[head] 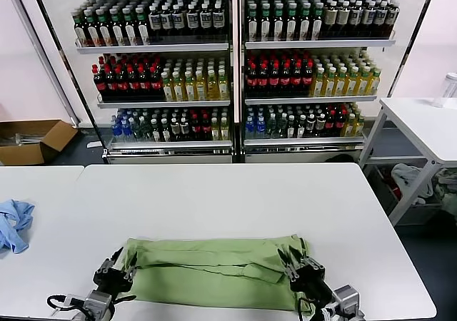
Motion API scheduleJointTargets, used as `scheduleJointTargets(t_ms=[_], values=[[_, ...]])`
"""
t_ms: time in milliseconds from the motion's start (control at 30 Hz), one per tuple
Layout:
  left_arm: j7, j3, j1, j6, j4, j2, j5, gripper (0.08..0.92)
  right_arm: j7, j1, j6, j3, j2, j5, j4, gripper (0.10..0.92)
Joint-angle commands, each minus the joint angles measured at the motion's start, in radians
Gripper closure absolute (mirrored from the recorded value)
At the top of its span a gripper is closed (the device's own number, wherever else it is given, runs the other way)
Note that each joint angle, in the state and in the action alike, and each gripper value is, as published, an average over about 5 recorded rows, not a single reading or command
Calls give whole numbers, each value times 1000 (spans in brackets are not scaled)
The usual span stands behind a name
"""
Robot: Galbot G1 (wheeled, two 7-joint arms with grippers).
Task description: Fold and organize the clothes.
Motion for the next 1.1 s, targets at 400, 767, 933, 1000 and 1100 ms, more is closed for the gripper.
scheduleJointTargets(t_ms=[400,767,933,1000,1100], values=[[-50,1,194,22,-151,-26,16,219,315,-194,25,97,63,-217,44,239],[59,-64,71,-211,-54,-73,-202,177,-60,-250,429,260,-4,-142,-85,203],[164,-123,38,-306,37,-110,-294,177,-242,-260,535,354,-30,-2,-197,203],[180,-135,33,-307,61,-122,-326,177,-291,-266,551,380,-37,36,-219,203],[180,-136,25,-297,85,-147,-351,177,-298,-262,549,396,-37,73,-226,203]])
